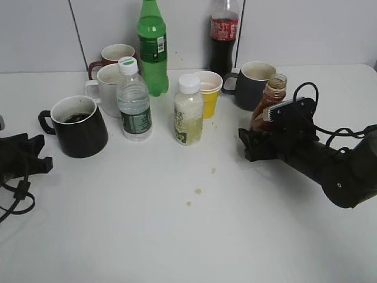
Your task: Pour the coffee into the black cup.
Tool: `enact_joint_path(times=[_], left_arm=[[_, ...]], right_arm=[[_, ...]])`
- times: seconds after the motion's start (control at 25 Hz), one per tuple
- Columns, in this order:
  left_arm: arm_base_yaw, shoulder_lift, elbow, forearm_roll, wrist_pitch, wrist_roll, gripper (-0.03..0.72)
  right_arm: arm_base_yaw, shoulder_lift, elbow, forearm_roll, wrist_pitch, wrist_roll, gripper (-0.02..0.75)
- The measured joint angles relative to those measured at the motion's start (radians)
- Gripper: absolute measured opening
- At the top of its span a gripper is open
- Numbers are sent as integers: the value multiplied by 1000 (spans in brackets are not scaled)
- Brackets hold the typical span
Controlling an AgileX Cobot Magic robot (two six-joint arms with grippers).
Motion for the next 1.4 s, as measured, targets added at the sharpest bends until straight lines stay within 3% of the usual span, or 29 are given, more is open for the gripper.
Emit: enact_joint_path(times=[0.12,0.24,0.4,0.64,0.88,1.08,1.24,1.4], left_arm=[[0,-67,49,5,0,0,262],[0,-158,83,-3,31,0,261],[0,-311,87,-23,254,-35,261],[-1,-550,33,-84,776,-57,261],[-1,-745,-179,-83,1436,-59,261],[-1,-904,-330,-83,1934,-59,261],[-2,-1068,-373,-83,2166,-59,261],[-2,-1284,-368,-75,2268,-59,244]], right_arm=[[0,0,-1,7,35,7,644],[0,-26,-1,13,144,10,652],[0,-115,-1,9,337,38,647],[7,-325,-1,7,736,84,601],[72,-547,-1,9,1094,89,589],[108,-751,-2,88,1446,89,587],[109,-915,-5,150,1712,49,560],[109,-1105,11,172,1876,20,524]])
